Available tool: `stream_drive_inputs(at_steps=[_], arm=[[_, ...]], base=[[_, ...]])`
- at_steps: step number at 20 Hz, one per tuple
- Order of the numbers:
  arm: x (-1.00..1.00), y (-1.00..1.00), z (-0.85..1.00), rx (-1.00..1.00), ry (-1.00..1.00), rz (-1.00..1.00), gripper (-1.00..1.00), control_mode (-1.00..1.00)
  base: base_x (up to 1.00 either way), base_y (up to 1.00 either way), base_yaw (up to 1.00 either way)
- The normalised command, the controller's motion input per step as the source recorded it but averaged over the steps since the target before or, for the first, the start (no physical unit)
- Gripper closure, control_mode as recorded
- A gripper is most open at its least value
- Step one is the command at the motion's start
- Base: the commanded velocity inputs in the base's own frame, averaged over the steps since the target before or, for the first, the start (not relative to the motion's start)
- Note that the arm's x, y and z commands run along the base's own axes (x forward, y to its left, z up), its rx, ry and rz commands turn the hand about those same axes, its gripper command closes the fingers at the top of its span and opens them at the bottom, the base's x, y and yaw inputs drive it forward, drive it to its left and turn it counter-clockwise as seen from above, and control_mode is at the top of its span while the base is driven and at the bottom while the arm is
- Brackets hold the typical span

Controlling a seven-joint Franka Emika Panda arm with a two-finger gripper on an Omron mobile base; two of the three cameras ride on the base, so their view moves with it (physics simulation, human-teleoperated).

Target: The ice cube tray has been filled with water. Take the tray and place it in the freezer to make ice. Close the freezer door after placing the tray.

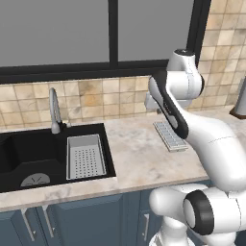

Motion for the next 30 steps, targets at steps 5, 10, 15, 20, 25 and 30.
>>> stream_drive_inputs(at_steps=[5,10,15,20,25,30], arm=[[-0.3,-0.11,0.0,0.0,0.0,-0.01,-1.0,-1.0],[-0.13,-0.22,0.0,0.0,-0.06,0.0,-1.0,-1.0],[-0.02,-0.25,-0.02,0.0,-0.02,0.0,-1.0,-1.0],[-0.01,-0.24,-0.06,0.0,0.0,0.0,-1.0,-1.0],[0.08,-0.47,-0.24,0.0,0.0,0.0,-1.0,-1.0],[0.16,-0.25,-0.29,-0.03,0.0,0.0,-1.0,-1.0]], base=[[0.0,0.0,0.0],[0.0,0.0,0.0],[0.0,0.0,0.0],[0.0,0.0,0.0],[0.0,0.0,0.0],[0.0,0.0,0.0]])
